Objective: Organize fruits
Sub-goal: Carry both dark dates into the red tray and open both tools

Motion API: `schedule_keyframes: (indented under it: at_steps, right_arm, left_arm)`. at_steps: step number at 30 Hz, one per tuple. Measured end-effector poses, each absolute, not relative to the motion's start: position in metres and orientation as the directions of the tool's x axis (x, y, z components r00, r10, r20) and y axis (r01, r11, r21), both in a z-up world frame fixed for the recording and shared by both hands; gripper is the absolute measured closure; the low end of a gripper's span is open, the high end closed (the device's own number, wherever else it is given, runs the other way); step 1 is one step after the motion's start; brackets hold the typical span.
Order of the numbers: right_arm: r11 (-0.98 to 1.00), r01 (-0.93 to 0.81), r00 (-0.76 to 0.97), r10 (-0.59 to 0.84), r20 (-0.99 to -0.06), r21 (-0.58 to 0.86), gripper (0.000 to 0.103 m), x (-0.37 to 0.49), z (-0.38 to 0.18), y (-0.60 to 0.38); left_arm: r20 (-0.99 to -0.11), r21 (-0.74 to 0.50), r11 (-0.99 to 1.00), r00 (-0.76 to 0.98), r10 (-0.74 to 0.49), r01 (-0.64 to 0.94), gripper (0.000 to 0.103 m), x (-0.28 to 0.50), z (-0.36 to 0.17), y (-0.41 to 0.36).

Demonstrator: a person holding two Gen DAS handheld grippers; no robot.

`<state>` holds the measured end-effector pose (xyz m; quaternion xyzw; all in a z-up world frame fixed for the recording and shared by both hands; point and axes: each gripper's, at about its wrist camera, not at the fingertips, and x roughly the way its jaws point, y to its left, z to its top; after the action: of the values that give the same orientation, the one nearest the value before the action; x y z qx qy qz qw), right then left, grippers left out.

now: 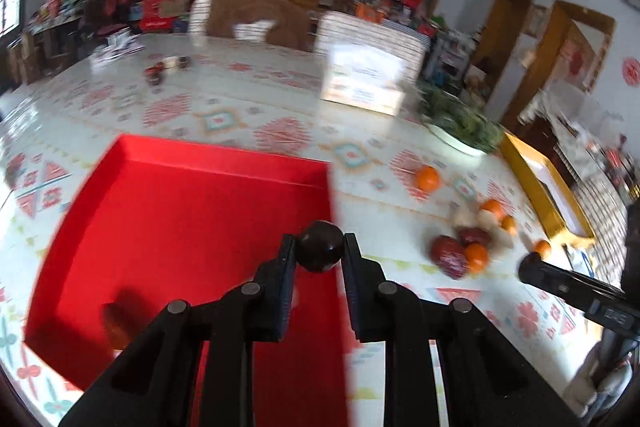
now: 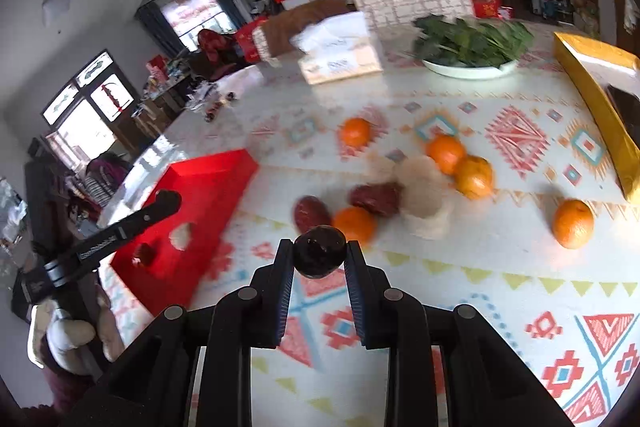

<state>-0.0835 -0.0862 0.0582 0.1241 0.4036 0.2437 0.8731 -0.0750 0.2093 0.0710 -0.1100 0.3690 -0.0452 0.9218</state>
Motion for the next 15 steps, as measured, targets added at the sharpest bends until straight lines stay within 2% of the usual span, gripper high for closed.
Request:
schedule_keyframes:
  at_steps: [7, 15]
  right_arm:
    - [0.786, -0.448, 0.464, 0.611, -0.641, 0.426, 0.075, -0.076, 0.073, -0.002]
    - [0.745, -0.542, 0.364, 0.626, -0.69, 0.39, 0.075, -0.06, 0.062, 0.096]
  left_arm:
    - [-0.7, -0.266, 0.95, 0.71, -0.074, -0.163, 0.081, -0.073, 0.055, 0.281]
    - [-0.738, -0.291, 0.924, 0.673, -0.053, -0.247, 0.081, -0.068, 0.035, 0.325]
